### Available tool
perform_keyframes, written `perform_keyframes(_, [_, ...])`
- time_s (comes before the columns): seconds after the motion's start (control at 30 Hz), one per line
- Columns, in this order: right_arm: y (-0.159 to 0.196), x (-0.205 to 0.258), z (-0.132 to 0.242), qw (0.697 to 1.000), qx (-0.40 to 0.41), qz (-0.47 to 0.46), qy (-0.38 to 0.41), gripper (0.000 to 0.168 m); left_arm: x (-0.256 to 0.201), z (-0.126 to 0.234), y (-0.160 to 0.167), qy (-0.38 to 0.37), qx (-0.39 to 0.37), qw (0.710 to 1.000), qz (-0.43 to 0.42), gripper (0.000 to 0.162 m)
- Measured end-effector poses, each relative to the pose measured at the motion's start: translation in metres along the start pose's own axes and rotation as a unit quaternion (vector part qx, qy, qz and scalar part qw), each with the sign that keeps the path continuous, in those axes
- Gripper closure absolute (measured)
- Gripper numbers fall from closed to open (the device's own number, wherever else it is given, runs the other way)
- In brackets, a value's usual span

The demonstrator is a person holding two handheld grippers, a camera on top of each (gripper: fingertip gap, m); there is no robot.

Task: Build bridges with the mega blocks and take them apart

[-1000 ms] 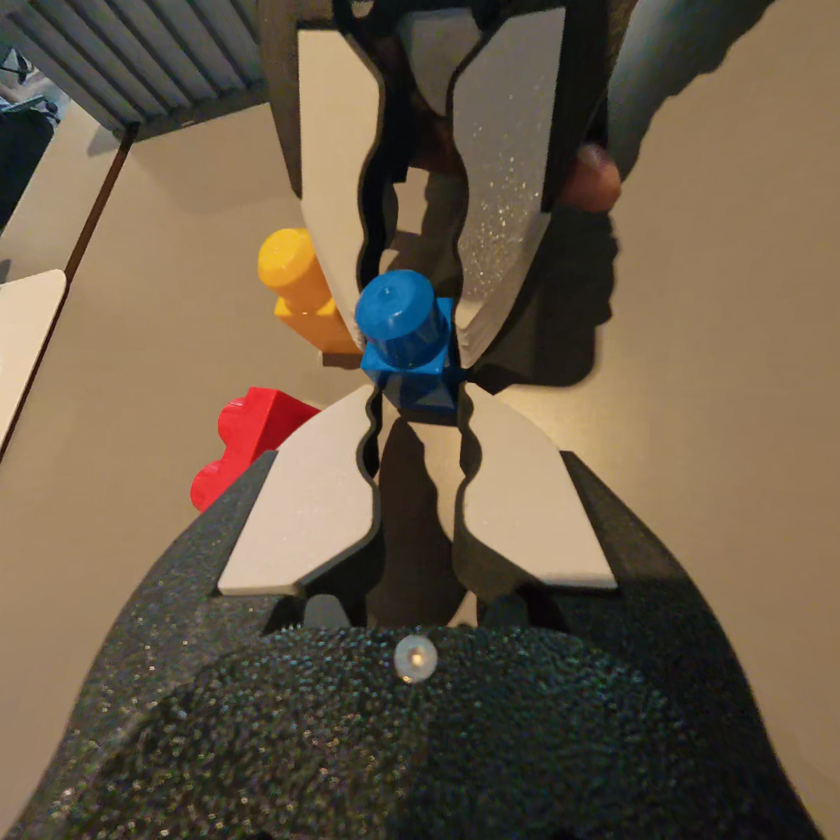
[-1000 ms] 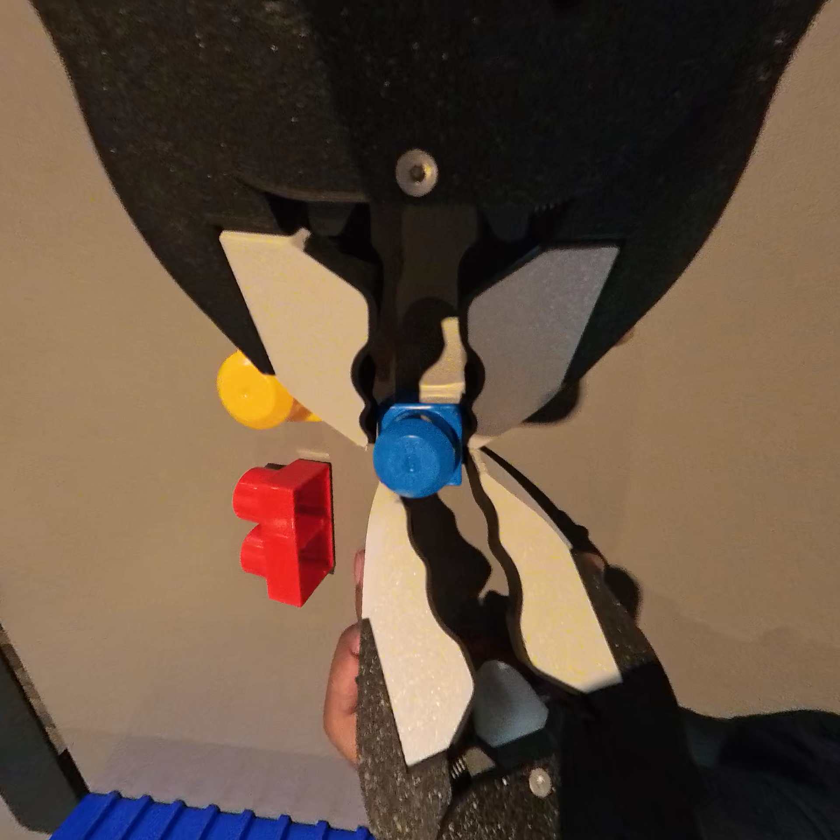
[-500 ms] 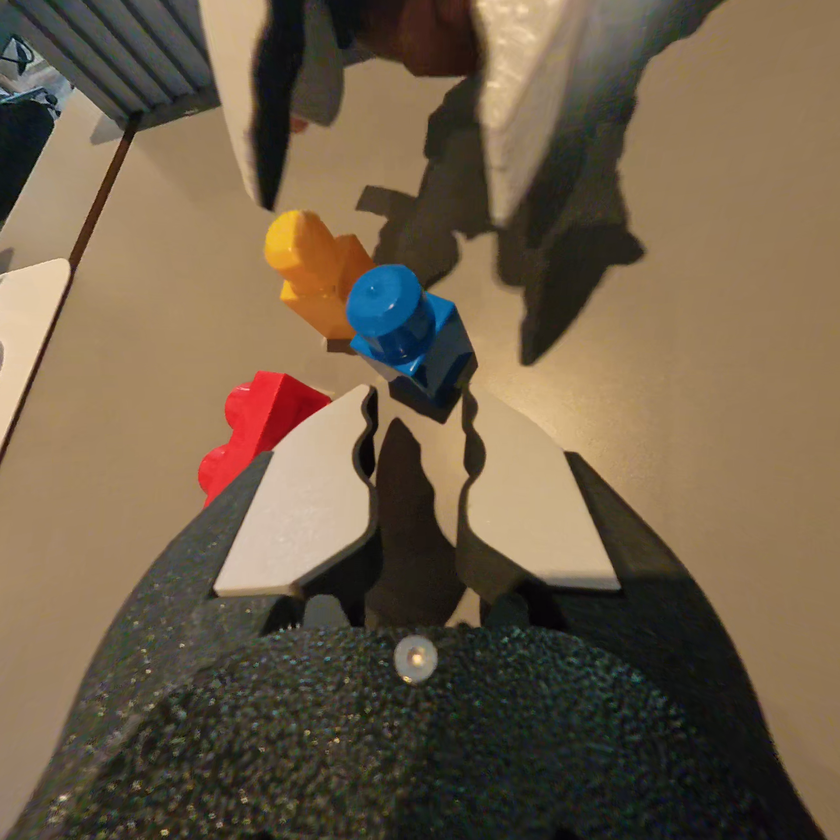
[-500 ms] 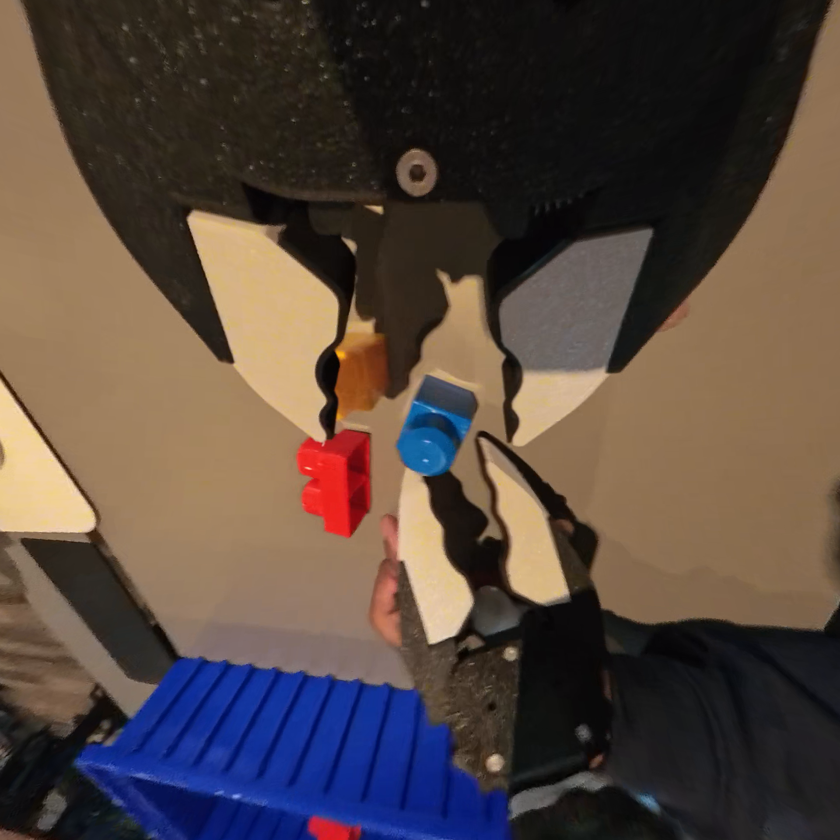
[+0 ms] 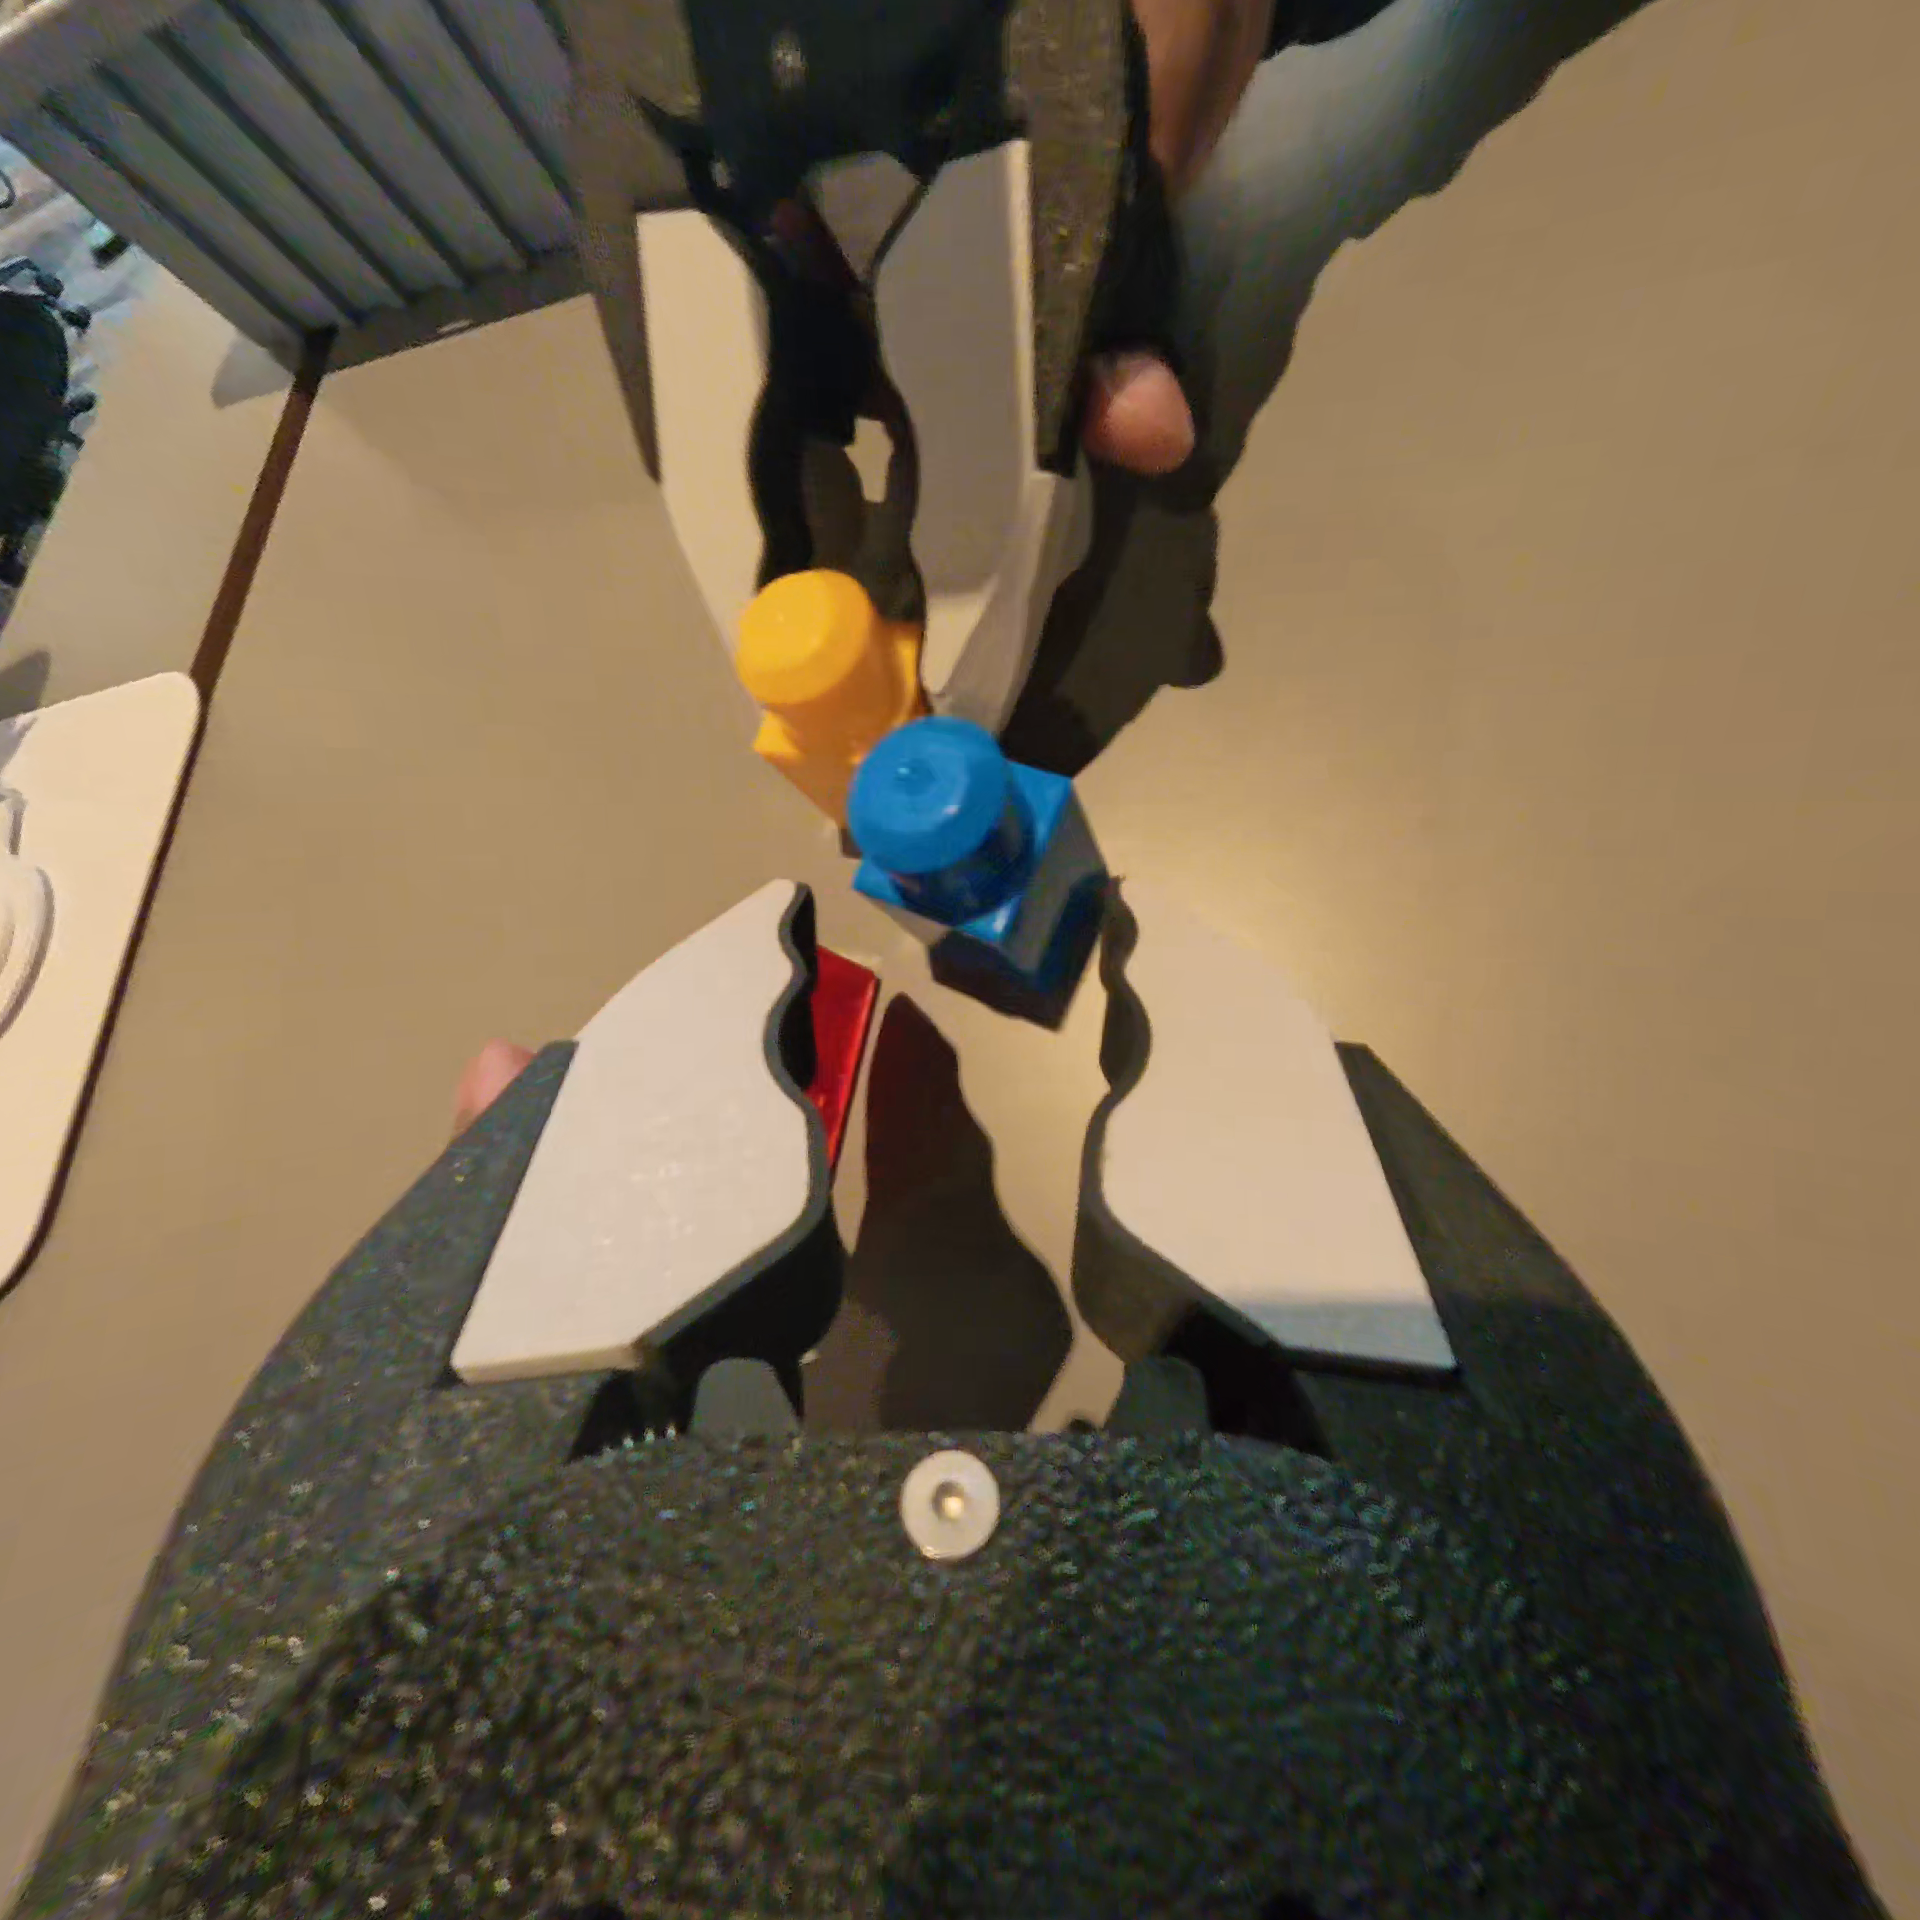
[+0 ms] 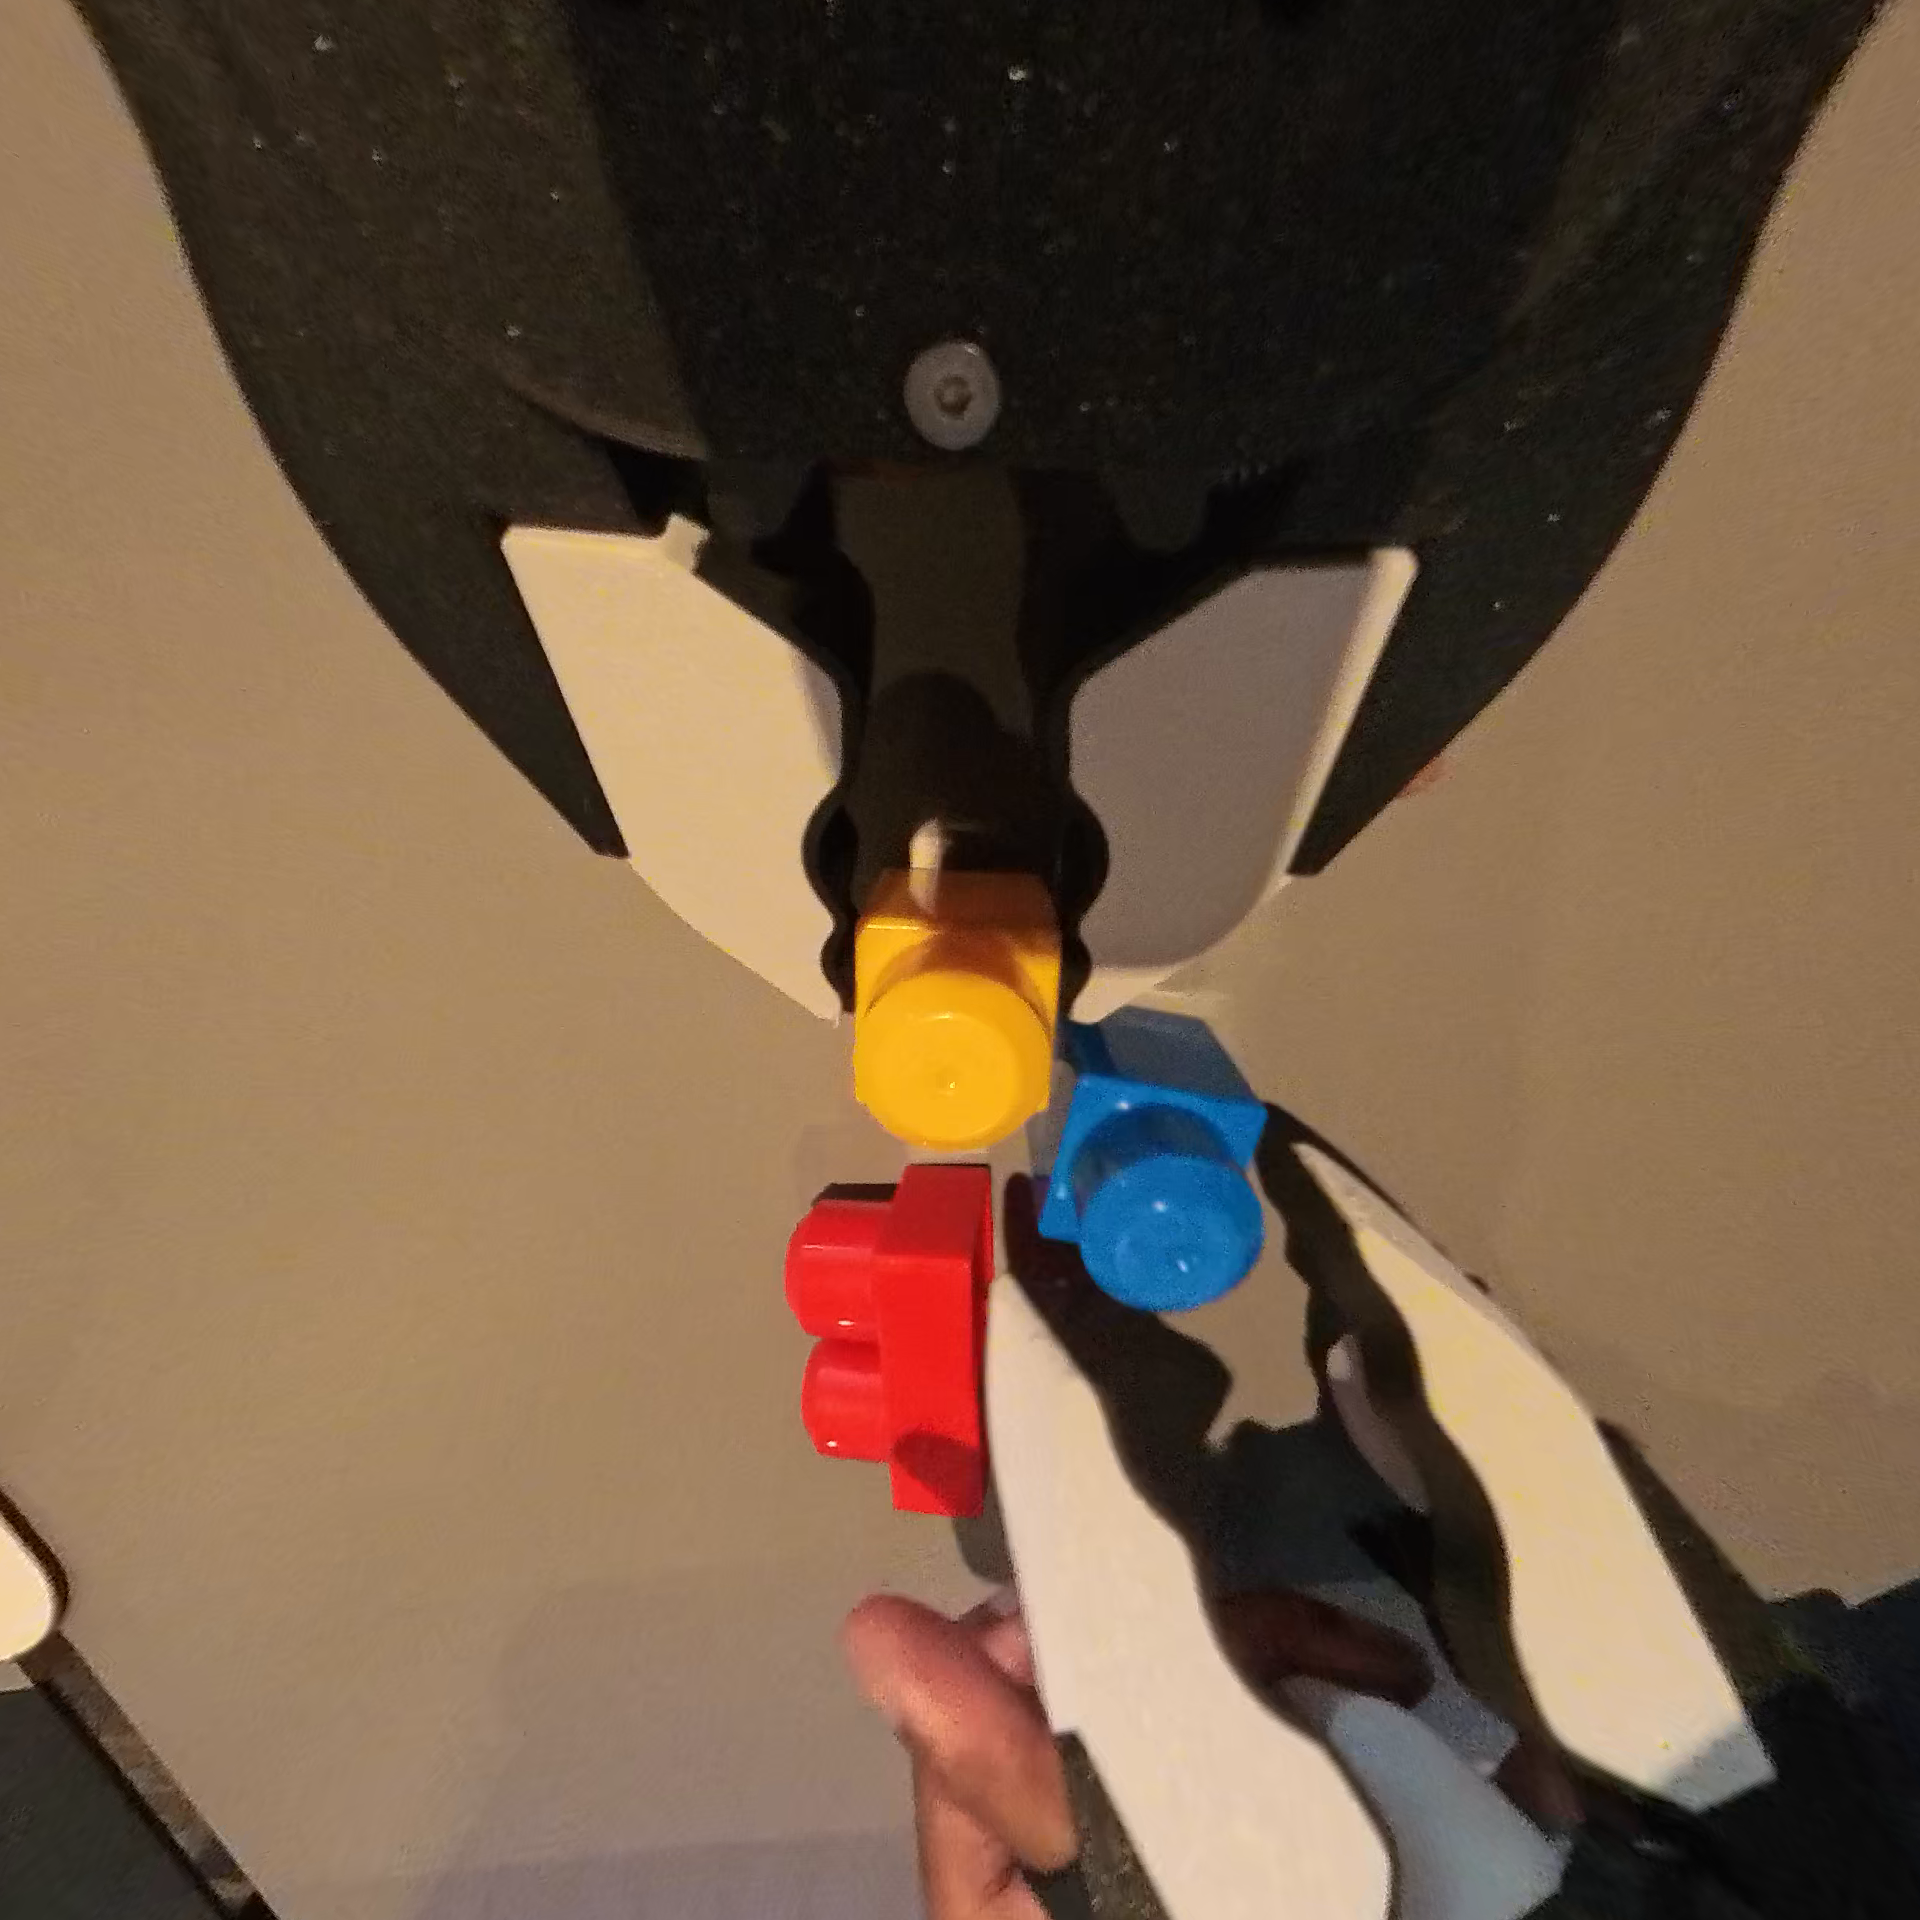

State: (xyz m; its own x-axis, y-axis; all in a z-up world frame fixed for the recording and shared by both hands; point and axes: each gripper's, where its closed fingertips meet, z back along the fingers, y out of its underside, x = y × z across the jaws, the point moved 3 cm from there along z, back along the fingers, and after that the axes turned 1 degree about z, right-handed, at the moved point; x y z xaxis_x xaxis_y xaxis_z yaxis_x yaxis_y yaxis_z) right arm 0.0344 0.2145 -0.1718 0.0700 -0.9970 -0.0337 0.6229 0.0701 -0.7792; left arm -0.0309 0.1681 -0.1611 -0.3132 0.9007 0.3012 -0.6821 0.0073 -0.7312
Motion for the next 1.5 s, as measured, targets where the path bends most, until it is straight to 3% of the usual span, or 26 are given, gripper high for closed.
perform_keyframes(0.03, [0.0,0.001,0.0,1.0,0.0,0.002,-0.002,0.132,0.001,0.0,-0.001,-0.002,-0.003,1.0,0.01,0.112])
perform_keyframes(0.2, [0.004,0.005,0.005,1.0,0.0,0.011,-0.014,0.131,-0.006,-0.012,-0.001,-0.019,0.003,1.0,0.009,0.121])
perform_keyframes(0.5, [0.026,0.008,0.032,0.999,0.025,0.023,-0.037,0.132,-0.01,-0.019,-0.008,-0.031,-0.008,0.999,0.011,0.122])
perform_keyframes(1.0, [0.012,0.027,0.016,0.998,0.013,0.044,-0.047,0.132,-0.01,-0.021,-0.01,-0.113,0.038,0.99,0.076,0.122])
perform_keyframes(1.23, [0.012,0.026,0.012,0.997,0.012,0.045,-0.056,0.131,-0.015,-0.02,-0.008,-0.102,0.036,0.993,0.052,0.117])
perform_keyframes(1.27, [0.015,0.024,0.01,0.997,0.024,0.046,-0.051,0.129,-0.016,-0.019,-0.008,-0.096,0.034,0.993,0.057,0.115])
perform_keyframes(1.33, [0.018,0.024,0.008,0.997,0.04,0.051,-0.046,0.108,-0.015,-0.014,-0.007,-0.092,0.031,0.993,0.062,0.112])
perform_keyframes(1.5, [0.019,0.027,0.015,0.997,0.029,0.052,-0.044,0.097,0.003,0.027,-0.011,-0.12,-0.024,0.989,0.083,0.11])
